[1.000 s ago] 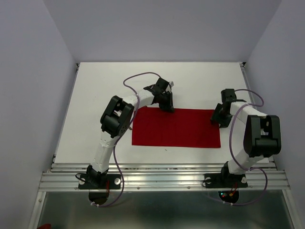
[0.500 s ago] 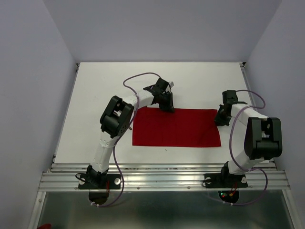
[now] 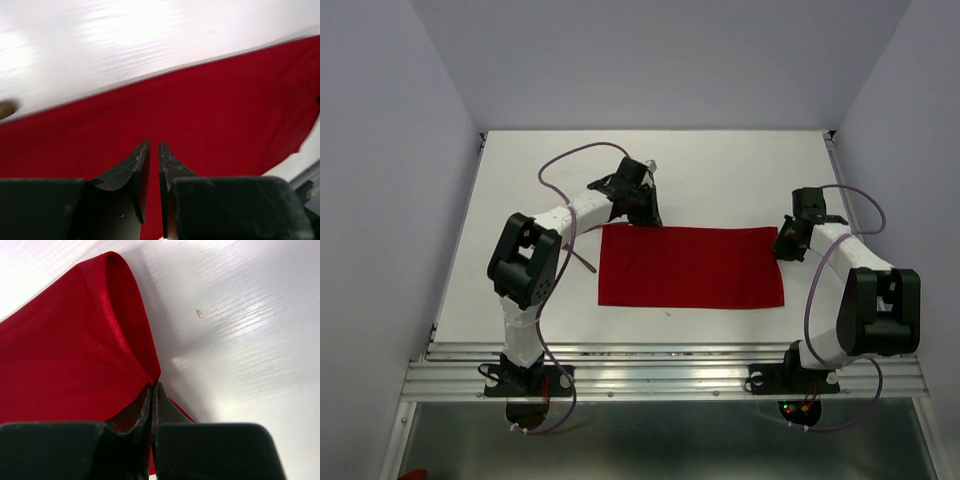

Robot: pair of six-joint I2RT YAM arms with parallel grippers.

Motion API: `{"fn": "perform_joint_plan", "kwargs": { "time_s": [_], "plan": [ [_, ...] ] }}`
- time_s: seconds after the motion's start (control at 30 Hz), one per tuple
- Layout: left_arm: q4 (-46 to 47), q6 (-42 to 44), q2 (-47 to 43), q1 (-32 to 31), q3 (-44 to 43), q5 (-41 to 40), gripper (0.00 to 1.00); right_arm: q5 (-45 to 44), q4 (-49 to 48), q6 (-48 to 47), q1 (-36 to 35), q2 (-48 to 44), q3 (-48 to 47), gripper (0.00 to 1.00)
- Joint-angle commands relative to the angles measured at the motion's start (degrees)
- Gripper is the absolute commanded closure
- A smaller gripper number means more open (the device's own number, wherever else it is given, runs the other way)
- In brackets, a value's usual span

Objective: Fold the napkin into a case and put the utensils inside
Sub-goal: Pick up the rectangle-folded napkin from the center of the board, then fold the rectangle-folded napkin at the center of the board.

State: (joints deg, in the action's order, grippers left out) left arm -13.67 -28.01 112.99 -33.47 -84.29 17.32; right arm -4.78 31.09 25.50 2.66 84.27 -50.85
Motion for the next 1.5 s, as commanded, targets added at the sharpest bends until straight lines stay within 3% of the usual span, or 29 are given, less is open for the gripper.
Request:
{"fn": "perform_joint_plan", "kwargs": {
  "time_s": [0.0, 0.13, 0.27, 0.7, 0.93, 1.1, 1.33, 1.47],
  "plan": [
    [-2.0, 0.9, -10.0, 1.0, 8.4, -11.8, 0.76, 0.0, 1.9, 0.3, 0.0, -3.3, -2.1, 0.99],
    [-1.3, 0.1, -16.0, 1.1, 21.0, -14.5, 0.76, 3.2, 2.1, 0.2, 0.0, -5.7, -2.8, 0.99],
    [2.5, -1.6, -16.4, 0.7, 26.8, -11.5, 0.76, 4.2, 3.4, 0.3, -0.6, -6.2, -5.1, 0.99],
    [9.3, -6.8, -11.5, -7.3, 28.5, -11.3, 0.76, 3.0, 10.5, -2.0, -1.2, -6.0, -13.7, 0.99],
    [10.2, -7.3, -9.5, -10.6, 23.0, -9.9, 0.76, 1.2, 13.1, -0.6, -4.7, -7.1, -17.4, 0.99],
    [7.5, -3.5, -13.3, -7.8, 20.2, -9.5, 0.75, 0.4, 14.3, 1.8, -8.8, -6.2, -20.7, 0.99],
    [6.5, -1.3, -21.5, 1.6, 26.1, -4.3, 0.73, -1.0, 13.6, 3.7, -10.9, -5.7, -19.6, 0.99],
    [5.1, -1.3, -20.7, 4.1, 28.7, -4.7, 0.73, -0.8, 12.9, 4.4, -12.1, -5.3, -18.9, 0.99]
  ]
}}
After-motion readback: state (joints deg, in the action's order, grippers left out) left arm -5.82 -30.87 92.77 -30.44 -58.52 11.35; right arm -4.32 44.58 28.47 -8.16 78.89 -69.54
